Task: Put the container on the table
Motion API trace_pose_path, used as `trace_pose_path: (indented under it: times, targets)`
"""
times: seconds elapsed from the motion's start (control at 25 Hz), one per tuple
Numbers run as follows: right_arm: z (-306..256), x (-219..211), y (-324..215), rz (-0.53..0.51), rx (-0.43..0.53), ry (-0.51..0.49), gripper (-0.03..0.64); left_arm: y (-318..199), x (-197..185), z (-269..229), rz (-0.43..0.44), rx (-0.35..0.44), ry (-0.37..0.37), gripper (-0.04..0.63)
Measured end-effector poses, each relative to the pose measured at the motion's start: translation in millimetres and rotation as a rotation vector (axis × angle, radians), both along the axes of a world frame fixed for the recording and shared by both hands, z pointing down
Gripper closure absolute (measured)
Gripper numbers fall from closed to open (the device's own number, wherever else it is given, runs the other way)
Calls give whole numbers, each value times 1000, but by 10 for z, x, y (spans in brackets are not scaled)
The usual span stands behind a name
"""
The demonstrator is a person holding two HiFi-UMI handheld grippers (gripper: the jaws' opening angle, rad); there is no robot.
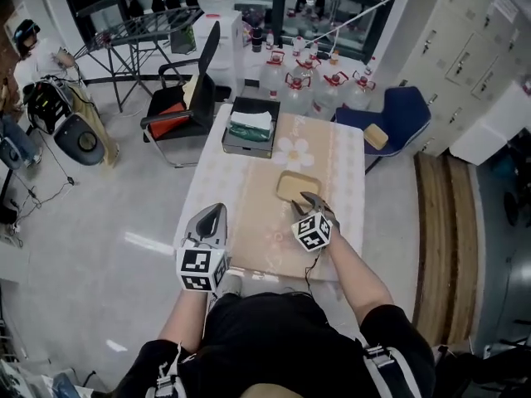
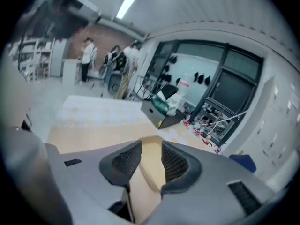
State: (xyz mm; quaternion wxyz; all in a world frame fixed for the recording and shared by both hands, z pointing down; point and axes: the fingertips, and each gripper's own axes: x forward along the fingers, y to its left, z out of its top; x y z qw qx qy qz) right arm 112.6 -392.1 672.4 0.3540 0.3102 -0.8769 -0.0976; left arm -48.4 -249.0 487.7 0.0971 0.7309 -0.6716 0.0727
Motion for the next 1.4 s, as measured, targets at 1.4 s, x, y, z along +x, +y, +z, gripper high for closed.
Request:
trace_pose_path:
  times: [1.4]
  targets:
    - [-2456, 155, 639, 262, 245, -744, 604, -377, 290, -566, 152, 152, 24, 581]
